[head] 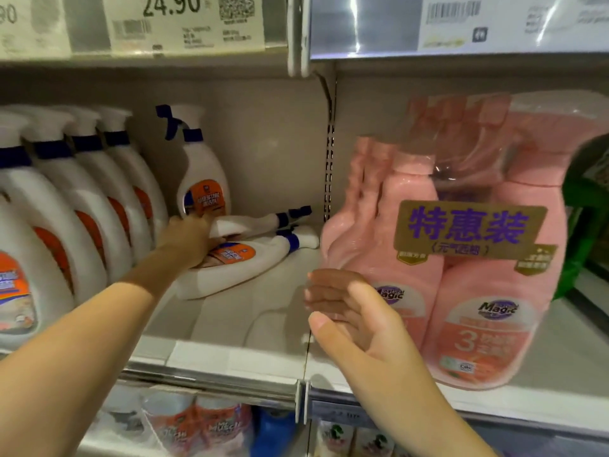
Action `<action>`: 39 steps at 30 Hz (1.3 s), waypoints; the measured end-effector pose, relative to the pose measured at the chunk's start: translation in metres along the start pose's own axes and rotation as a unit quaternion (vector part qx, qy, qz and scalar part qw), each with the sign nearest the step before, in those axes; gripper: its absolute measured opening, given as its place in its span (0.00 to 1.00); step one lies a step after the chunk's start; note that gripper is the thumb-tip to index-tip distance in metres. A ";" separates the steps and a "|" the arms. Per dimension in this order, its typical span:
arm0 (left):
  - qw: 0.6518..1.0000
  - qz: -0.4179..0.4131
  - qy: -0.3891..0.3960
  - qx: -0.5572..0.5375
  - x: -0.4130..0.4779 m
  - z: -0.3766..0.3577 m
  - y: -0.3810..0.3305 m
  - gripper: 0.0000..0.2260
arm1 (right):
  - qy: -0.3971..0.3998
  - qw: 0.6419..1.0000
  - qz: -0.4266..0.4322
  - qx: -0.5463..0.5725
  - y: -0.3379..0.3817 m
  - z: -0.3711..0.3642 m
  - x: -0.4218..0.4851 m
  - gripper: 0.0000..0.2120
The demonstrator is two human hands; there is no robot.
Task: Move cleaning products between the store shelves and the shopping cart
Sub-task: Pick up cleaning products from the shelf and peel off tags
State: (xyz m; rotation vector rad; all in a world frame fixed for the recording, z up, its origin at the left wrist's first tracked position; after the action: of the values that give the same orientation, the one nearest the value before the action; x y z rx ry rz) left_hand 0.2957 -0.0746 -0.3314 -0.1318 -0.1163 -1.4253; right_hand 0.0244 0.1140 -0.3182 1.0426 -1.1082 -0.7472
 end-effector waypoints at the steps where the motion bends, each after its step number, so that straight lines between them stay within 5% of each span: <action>1: 1.000 -0.002 -0.009 0.000 -0.001 0.000 -0.001 0.22 | 0.002 1.000 0.001 0.005 -0.001 -0.001 0.000 0.10; 16: 0.964 0.001 -0.217 -0.151 -0.063 0.046 -0.001 0.21 | 0.033 0.999 -0.023 -0.012 -0.001 -0.013 -0.009 0.15; 24: 0.941 -0.013 -0.224 -0.254 -0.119 0.073 -0.001 0.16 | 0.045 0.998 -0.037 -0.009 -0.013 -0.029 0.001 0.12; 28: 0.896 -0.019 -0.158 -0.415 -0.146 0.074 0.004 0.10 | 0.056 0.996 -0.065 0.006 -0.018 -0.044 0.014 0.20; 35: 0.682 -0.032 0.029 -0.730 -0.177 0.038 -0.017 0.15 | 0.025 0.999 -0.031 -0.009 -0.021 -0.059 0.052 0.24; 39: 0.663 0.000 0.067 -0.745 -0.188 0.012 -0.030 0.18 | -0.001 0.997 -0.042 0.061 -0.029 -0.053 0.053 0.21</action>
State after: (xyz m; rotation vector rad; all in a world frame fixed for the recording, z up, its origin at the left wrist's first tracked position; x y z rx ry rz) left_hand 0.2397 0.1074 -0.3489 -1.3729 1.2368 -1.1744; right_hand 0.0916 0.0721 -0.3319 1.1985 -1.1286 -0.7535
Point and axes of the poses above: each hand's wrist, its own x-axis towards the middle knuckle, its own z-axis out of the back of the hand, y = z × x, the point moved 6 cm from there along x, towards the middle knuckle, and after that the axes turned 2 degrees about y, right-handed, at the moved point
